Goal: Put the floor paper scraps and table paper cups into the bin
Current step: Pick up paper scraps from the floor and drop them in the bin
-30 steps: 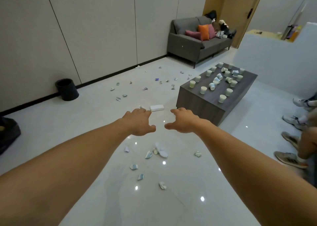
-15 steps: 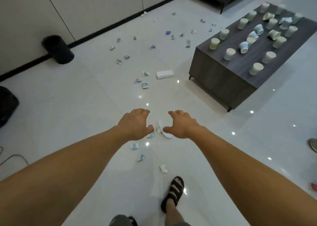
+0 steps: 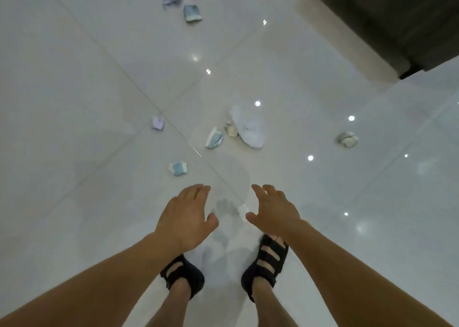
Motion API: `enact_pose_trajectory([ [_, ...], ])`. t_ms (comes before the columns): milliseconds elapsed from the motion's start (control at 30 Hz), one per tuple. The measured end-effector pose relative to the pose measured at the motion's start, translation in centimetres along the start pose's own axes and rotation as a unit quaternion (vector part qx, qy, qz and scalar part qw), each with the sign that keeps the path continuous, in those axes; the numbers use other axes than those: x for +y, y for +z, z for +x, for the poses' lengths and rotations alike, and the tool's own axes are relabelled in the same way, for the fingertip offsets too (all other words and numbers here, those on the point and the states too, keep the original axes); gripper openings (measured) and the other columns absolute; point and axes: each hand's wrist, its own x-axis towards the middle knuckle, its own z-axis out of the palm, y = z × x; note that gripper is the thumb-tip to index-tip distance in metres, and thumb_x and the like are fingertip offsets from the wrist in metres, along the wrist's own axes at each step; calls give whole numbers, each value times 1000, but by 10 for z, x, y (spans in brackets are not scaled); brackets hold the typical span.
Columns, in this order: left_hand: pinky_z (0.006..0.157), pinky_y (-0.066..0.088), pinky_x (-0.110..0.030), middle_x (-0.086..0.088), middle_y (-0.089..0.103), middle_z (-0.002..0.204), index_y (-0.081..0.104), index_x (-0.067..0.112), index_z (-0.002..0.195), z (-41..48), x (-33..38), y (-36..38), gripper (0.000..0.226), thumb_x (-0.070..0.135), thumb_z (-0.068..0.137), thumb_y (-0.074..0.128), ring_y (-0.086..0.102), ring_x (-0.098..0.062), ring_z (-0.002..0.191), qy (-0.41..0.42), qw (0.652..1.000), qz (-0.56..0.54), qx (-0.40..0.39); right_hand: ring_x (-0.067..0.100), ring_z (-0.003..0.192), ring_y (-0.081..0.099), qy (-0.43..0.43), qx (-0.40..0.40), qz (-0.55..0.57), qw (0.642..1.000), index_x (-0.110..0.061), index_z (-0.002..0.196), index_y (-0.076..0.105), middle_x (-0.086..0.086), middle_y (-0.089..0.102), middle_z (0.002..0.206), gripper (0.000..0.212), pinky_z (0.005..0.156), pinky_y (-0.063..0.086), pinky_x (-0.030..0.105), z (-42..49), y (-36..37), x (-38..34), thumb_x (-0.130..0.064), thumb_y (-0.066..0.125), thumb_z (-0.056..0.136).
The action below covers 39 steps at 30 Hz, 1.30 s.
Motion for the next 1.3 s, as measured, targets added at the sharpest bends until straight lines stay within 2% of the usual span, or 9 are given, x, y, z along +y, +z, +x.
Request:
enact_pose_trajectory([
  [233, 112, 27, -31, 3, 23, 155, 20, 22, 150, 95, -49, 160, 66, 44, 92, 44, 22, -14, 141, 17, 998, -36, -54, 32, 130, 40, 23, -32, -23, 999, -31, 151, 10, 5, 18, 156, 79, 96, 44, 44, 133, 165, 51, -46, 58, 90],
  [400, 111, 25, -31, 4, 19, 156, 15, 22, 150, 127, -77, 227, 68, 45, 93, 42, 16, -13, 142, 15, 996, -31, -80, 28, 103, 51, 3, 36, -10, 999, -30, 142, 26, 5, 31, 139, 66, 78, 51, 36, 181, 226, 64, -37, 63, 88],
  [500, 110, 25, -31, 4, 17, 156, 13, 23, 151, 129, -88, 246, 70, 45, 92, 44, 15, -14, 142, 20, 994, -48, -92, 24, 87, 49, -4, 75, 13, 997, -22, 135, 41, 8, 41, 122, 45, 68, 43, 31, 195, 242, 60, -23, 55, 92],
  [633, 112, 27, -30, 5, 14, 156, 8, 25, 151, 121, -98, 237, 78, 44, 89, 51, 16, -14, 142, 34, 992, -76, -93, 19, 83, 56, 80, 77, 215, 970, -21, 124, 51, 0, 51, 107, 37, 71, 41, 23, 189, 233, 31, -28, 61, 89],
  [767, 105, 27, -20, 13, 11, 155, 4, 32, 150, 104, -101, 197, 91, 45, 82, 63, 22, -7, 138, 66, 985, -146, -61, 1, 76, 63, 37, 46, 363, 930, -32, 111, 55, -16, 63, 92, 34, 64, 44, 9, 151, 196, -31, -35, 72, 83],
  [867, 102, 27, -13, 11, 19, 154, 11, 27, 151, 84, -112, 158, 92, 31, 80, 69, 30, -6, 136, 88, 974, -205, -25, 0, 76, 65, -7, 1, 393, 920, -37, 102, 54, -15, 68, 89, 28, 65, 48, 12, 114, 163, -79, -31, 74, 82],
  [1100, 100, 39, -16, 9, 37, 142, 31, 21, 145, 13, -155, 94, 63, 22, 90, 61, 46, -4, 123, 33, 953, -301, 16, 5, 85, 67, -14, -87, 419, 904, -30, 110, 61, -10, 70, 96, 34, 72, 53, 20, 58, 105, -167, -32, 71, 78],
  [1200, 100, 44, -28, -1, 48, 134, 44, 10, 138, 0, -183, 92, 51, 13, 90, 62, 53, -15, 119, -17, 940, -338, 41, 10, 92, 65, -27, -95, 341, 935, -32, 117, 59, -12, 67, 105, 42, 76, 52, 24, 69, 105, -182, -44, 65, 77],
  [1300, 100, 42, -29, 3, 48, 133, 44, 16, 137, 5, -216, 113, 49, 20, 91, 59, 52, -16, 119, -89, 939, -332, 31, 12, 119, 51, -58, -10, 75, 995, -31, 142, 39, -10, 47, 136, 59, 97, 46, 31, 115, 119, -173, -46, 59, 88],
])
